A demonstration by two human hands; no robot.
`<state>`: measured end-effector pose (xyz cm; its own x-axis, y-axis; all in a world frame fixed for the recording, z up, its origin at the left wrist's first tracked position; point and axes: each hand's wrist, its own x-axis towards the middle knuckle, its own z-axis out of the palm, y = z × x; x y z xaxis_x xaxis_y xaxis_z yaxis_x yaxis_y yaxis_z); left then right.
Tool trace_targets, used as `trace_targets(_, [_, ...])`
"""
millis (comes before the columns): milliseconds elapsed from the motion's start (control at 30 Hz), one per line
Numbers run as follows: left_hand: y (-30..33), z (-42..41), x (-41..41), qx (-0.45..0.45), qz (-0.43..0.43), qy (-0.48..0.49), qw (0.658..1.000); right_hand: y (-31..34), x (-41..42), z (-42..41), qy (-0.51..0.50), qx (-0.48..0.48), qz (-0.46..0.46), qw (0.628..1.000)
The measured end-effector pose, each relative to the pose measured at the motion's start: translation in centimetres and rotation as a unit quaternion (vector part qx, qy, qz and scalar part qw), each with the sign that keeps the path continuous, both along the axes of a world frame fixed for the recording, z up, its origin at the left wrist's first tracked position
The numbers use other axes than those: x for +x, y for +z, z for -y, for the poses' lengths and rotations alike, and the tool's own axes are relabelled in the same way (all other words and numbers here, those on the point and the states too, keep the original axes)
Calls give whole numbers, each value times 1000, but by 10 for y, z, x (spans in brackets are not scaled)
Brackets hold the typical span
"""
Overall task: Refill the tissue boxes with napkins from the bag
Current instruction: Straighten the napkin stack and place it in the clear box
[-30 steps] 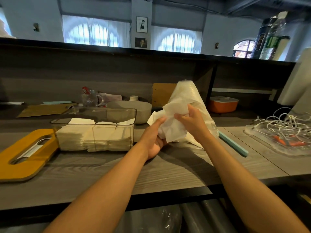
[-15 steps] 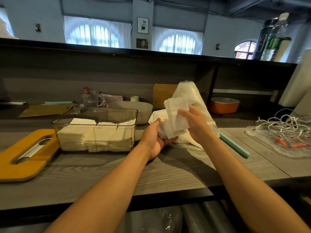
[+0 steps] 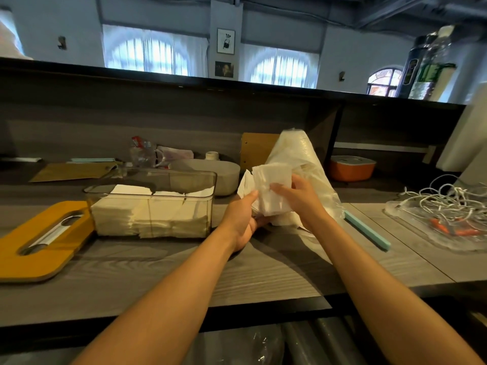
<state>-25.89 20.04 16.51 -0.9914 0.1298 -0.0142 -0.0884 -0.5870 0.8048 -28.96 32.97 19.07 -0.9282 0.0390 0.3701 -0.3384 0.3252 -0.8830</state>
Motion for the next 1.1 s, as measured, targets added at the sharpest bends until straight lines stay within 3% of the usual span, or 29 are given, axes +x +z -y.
trace_targets(167, [2, 9, -3, 106, 63, 1, 992, 9, -1, -22, -48, -227, -9, 973])
trace_targets(267, [1, 13, -6, 150, 74, 12, 986, 15, 1, -32, 76, -355, 26, 932])
trace_targets(333, [1, 14, -6, 160, 74, 20, 984, 12, 3, -25, 125, -334, 43, 933])
trace_targets(433, [2, 12, -6, 138, 55, 18, 989, 3, 4, -5, 81, -142, 42, 986])
trace_targets(500, [4, 9, -3, 110, 45, 11, 993, -3, 2, 3, 68, -41, 39, 996])
trace_targets(600, [2, 9, -1, 100, 30, 4, 995, -7, -2, 0, 37, 13, 15, 999])
trace_targets(733, [2, 11, 1, 103, 36, -1, 994, -4, 1, -2, 23, -20, -23, 999])
trace_targets(933, [2, 14, -1, 95, 74, 9, 993, 5, 3, -10, 49, -228, 61, 971])
trace_targets(1100, [1, 14, 1, 63, 91, -4, 994, 10, 3, -16, 62, -240, 56, 967])
